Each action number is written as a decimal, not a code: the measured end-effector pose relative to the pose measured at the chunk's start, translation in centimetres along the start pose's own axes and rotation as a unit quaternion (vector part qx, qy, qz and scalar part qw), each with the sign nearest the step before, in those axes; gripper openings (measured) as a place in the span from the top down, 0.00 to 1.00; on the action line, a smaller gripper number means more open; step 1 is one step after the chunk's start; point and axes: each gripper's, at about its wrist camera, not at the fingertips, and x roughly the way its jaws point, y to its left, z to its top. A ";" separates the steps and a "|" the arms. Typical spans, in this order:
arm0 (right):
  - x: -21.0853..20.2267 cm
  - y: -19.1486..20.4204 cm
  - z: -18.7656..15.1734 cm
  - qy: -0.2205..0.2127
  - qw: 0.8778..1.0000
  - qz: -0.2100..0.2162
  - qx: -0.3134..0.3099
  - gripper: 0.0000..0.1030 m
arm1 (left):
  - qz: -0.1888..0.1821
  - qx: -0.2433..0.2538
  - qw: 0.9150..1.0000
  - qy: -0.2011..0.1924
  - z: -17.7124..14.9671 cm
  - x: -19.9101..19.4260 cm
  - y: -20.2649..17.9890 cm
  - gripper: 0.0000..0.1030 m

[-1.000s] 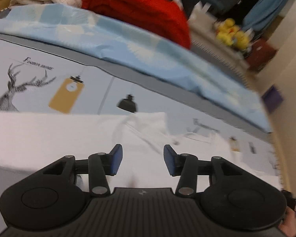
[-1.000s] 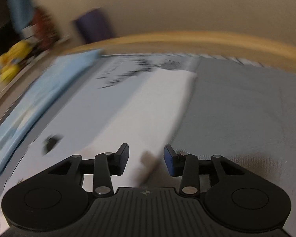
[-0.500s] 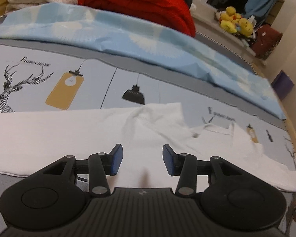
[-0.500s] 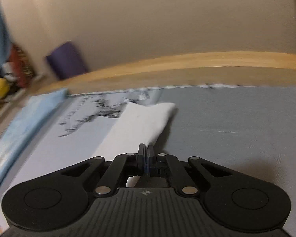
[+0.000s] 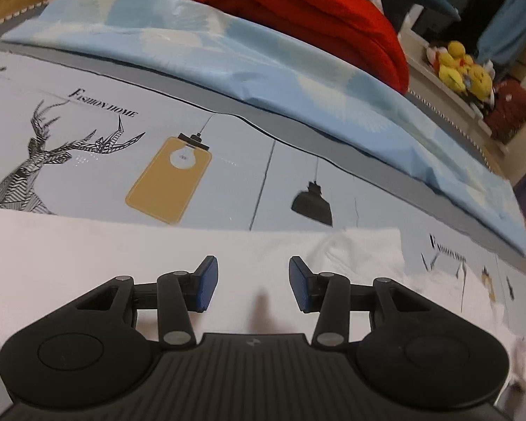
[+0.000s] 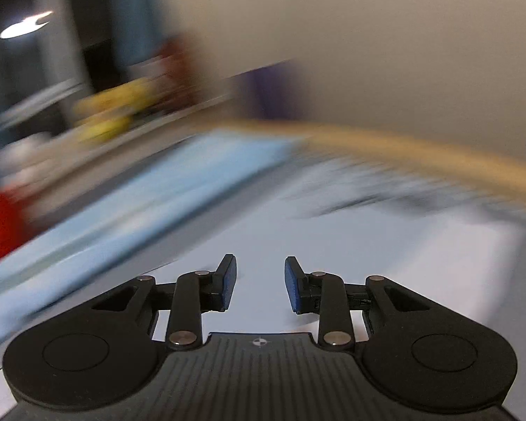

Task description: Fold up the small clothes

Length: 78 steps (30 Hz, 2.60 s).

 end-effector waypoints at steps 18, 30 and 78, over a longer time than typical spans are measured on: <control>6.7 11.0 -9.9 0.153 0.966 0.026 -0.208 0.70 | -0.014 0.255 0.967 -0.003 -0.8 9.0 -4.3 1.00; 6.2 12.1 -9.5 0.107 0.974 0.024 -0.200 0.81 | -0.053 0.207 0.974 -0.079 0.2 4.8 -2.2 0.95; -26.2 -4.3 -16.1 0.305 0.947 -0.030 -0.094 0.95 | 0.038 0.157 0.975 0.151 -26.1 -22.0 5.7 0.95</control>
